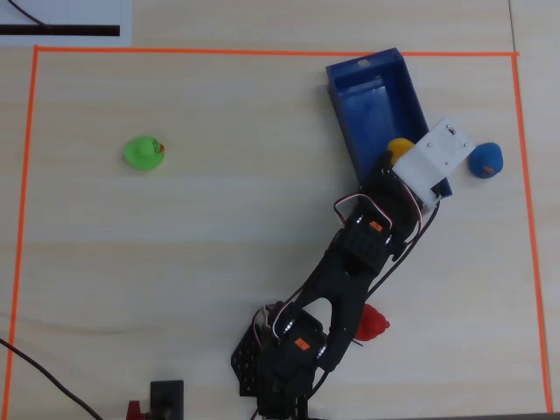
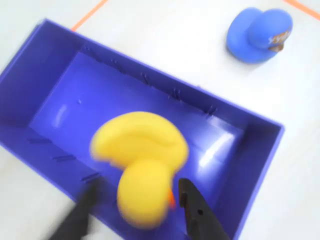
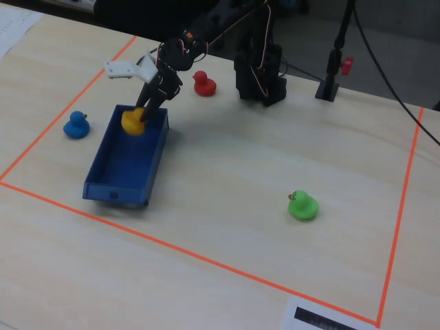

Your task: Grasp yellow duck and put it into box.

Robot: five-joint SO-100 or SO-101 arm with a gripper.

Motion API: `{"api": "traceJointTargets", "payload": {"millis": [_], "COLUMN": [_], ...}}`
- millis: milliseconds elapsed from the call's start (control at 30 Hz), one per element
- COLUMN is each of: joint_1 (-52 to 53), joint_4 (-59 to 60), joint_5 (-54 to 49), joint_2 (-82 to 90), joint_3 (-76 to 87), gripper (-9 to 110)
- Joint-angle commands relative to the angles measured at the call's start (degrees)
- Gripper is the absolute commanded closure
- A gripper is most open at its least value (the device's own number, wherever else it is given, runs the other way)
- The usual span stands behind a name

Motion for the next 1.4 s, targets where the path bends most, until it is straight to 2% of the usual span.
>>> {"api": "traceJointTargets", "payload": {"millis": [0, 100, 133, 233, 333, 400, 500, 633, 733, 867, 1367], "joint_1": [-1.32, -3.43, -4.57, -11.07, -22.50, -30.94, -38.67, -38.94, -40.08, -37.97, -37.62], "joint_4": [2.29, 9.14, 13.18, 27.42, 40.43, 45.09, 48.43, 48.87, 53.96, 52.65, 55.20], "joint_5": [0.62, 3.87, 5.71, 13.54, 17.84, 18.98, 18.72, 14.77, 11.87, 9.49, 8.44], "joint_2": [1.14, 3.43, 4.66, 13.18, 28.56, 39.99, 57.04, 69.52, 79.01, 78.93, 78.93], "joint_3": [-2.02, -5.89, -8.00, -11.69, -5.54, 3.34, 18.11, 32.87, 42.36, 48.08, 48.08], "gripper": [66, 66, 70, 92, 101, 101, 101, 101, 101, 101, 101]}}
